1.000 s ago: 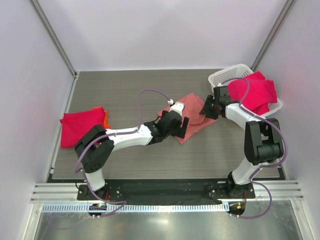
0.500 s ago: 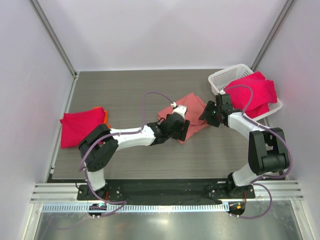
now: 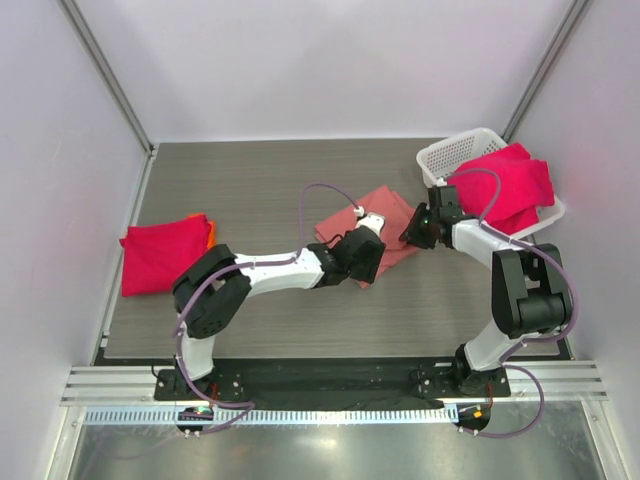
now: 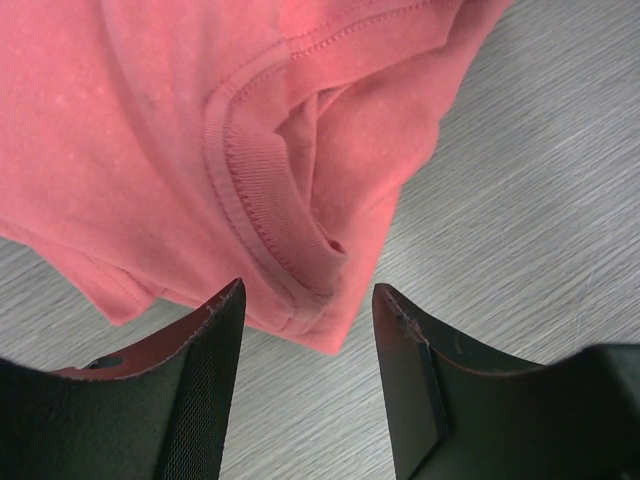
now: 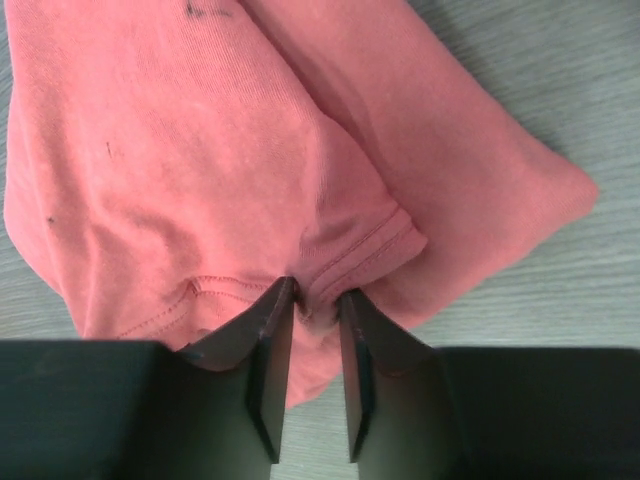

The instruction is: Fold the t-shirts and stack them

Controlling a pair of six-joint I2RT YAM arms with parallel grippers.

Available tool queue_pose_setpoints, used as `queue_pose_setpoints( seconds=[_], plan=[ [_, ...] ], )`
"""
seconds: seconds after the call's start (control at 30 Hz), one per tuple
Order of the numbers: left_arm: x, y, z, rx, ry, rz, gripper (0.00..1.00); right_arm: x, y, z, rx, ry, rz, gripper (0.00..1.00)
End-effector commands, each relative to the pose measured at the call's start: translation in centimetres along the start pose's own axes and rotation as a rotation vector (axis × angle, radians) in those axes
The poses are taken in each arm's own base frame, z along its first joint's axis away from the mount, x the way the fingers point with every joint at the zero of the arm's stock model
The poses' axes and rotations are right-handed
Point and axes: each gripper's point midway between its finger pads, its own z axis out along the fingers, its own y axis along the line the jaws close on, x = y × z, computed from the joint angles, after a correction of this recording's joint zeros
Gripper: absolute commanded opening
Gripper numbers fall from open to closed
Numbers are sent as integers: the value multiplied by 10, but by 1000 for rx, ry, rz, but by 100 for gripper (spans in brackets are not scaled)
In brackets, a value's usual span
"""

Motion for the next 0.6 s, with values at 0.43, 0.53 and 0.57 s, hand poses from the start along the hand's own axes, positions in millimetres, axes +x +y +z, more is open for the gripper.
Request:
queue_pose_setpoints(
  seconds=[0.43, 0.53, 0.57],
  plan=[
    [-4, 10, 5, -161, -5, 66, 46, -23, 17, -6, -60, -85, 0, 2],
    [-7, 16, 10, -214, -11, 75, 28, -23, 17, -8, -63, -90, 0, 1],
    [-9, 18, 10, -230, -7, 82, 9, -23, 18, -8, -64, -91, 0, 1]
  ],
)
